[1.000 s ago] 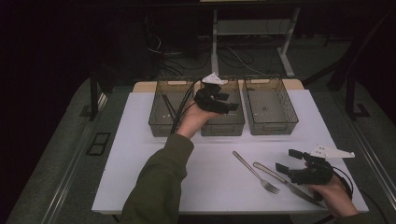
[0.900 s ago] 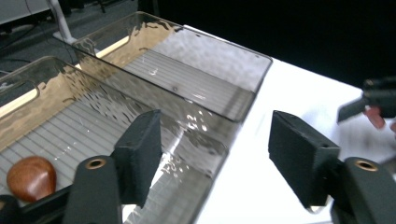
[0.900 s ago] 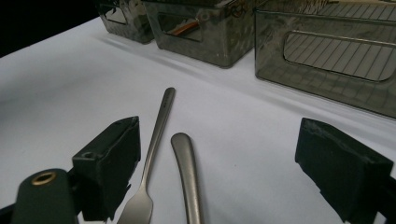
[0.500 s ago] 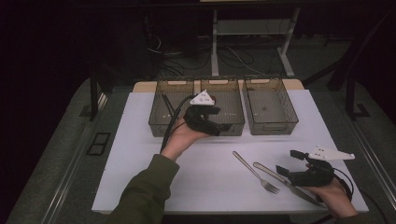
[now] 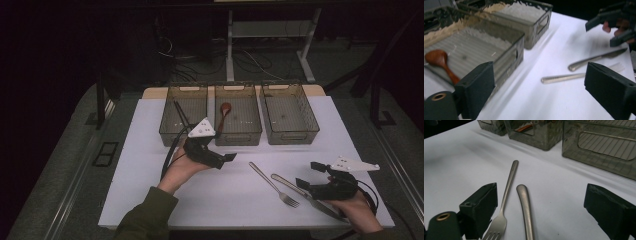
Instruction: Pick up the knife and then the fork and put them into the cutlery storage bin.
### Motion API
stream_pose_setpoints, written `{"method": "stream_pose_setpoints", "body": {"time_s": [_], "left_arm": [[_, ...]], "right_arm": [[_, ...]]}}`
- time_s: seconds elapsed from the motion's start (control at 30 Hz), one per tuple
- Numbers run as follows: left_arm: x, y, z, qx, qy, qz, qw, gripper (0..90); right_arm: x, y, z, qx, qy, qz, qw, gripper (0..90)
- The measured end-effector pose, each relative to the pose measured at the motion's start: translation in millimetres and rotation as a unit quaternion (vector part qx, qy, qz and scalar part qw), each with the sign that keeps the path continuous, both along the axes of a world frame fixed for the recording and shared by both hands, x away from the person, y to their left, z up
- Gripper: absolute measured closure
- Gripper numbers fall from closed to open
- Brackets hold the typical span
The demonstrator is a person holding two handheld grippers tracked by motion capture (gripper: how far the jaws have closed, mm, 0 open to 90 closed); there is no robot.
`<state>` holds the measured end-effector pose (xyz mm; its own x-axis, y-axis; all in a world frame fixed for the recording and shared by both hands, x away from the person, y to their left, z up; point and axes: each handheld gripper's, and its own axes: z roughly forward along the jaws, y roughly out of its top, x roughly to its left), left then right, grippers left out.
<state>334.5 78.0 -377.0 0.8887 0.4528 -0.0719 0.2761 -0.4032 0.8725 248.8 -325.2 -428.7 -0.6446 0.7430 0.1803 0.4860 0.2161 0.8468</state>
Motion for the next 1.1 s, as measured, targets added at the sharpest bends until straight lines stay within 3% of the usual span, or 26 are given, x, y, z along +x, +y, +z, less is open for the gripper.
{"method": "stream_pose_setpoints", "body": {"time_s": [0.2, 0.53, 0.73, 0.83, 0.97, 1.1], "left_arm": [[-17.9, 23.1, -13.3, -0.012, -0.004, 0.014, 0.9998, 0.0], [-40.2, 55.2, -35.5, -0.016, 0.002, 0.027, 0.9995, 0.0], [-50.5, 63.8, -44.3, -0.008, 0.006, 0.024, 0.9997, 0.0], [-56.4, 65.9, -47.7, -0.004, -0.004, 0.019, 0.9998, 0.0], [-58.5, 68.3, -51.4, -0.017, 0.004, 0.017, 0.9997, 0.0], [-58.5, 66.8, -53.8, -0.010, 0.008, 0.015, 0.9998, 0.0]], "right_arm": [[-0.8, -0.1, -0.2, -0.006, 0.006, 0.006, 0.9999, 11.1], [-1.0, 1.4, 3.3, -0.017, 0.008, 0.009, 0.9998, 11.0], [-1.5, 4.7, 3.8, -0.032, 0.012, 0.015, 0.9993, 11.1], [-1.6, 6.3, 4.5, -0.041, 0.013, 0.018, 0.9989, 11.2], [-1.5, 7.4, 5.3, -0.045, 0.016, 0.020, 0.9986, 11.3], [-1.1, 8.5, 7.7, -0.059, 0.025, 0.022, 0.9977, 13.7]]}}
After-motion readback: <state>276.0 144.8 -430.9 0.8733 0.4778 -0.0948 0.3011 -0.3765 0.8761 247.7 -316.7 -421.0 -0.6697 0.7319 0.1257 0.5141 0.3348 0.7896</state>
